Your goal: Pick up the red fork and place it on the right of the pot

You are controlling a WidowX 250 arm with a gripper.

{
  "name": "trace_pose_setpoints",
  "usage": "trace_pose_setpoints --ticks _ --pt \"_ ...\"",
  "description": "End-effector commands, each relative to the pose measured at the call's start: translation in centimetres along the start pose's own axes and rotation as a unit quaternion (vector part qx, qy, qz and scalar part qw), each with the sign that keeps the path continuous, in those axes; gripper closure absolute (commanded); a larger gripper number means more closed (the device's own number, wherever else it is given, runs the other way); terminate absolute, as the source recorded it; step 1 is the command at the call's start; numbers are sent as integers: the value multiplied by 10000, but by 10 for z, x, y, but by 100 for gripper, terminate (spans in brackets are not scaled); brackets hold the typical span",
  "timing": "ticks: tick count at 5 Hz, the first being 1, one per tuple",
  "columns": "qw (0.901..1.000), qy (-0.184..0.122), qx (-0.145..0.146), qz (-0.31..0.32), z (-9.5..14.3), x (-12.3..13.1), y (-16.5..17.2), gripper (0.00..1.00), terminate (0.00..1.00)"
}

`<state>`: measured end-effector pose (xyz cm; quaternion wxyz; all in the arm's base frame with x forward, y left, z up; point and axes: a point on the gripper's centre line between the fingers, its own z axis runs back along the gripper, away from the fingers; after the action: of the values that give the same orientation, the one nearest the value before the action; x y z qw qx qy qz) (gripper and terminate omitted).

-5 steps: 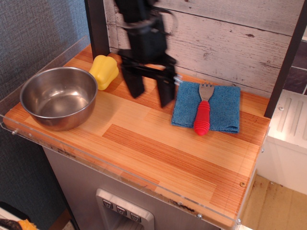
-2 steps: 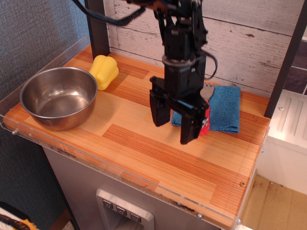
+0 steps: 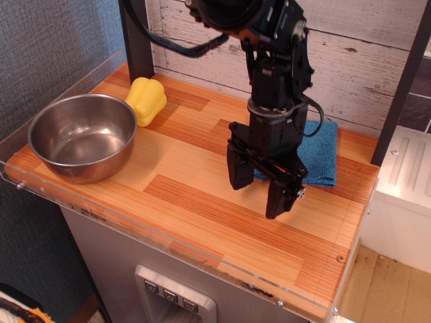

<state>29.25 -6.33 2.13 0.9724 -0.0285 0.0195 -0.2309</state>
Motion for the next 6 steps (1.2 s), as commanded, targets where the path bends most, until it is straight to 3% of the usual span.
trace_pose_setpoints --ticks 1,2,5,6 --pt "9979 -634 115 -93 8 18 -8 0 0" --pt "9952 -965 19 184 6 25 -7 0 0" --pt "9922 -786 -132 955 -9 32 6 0 0" --pt "9894 -861 -178 1158 -8 31 13 100 0"
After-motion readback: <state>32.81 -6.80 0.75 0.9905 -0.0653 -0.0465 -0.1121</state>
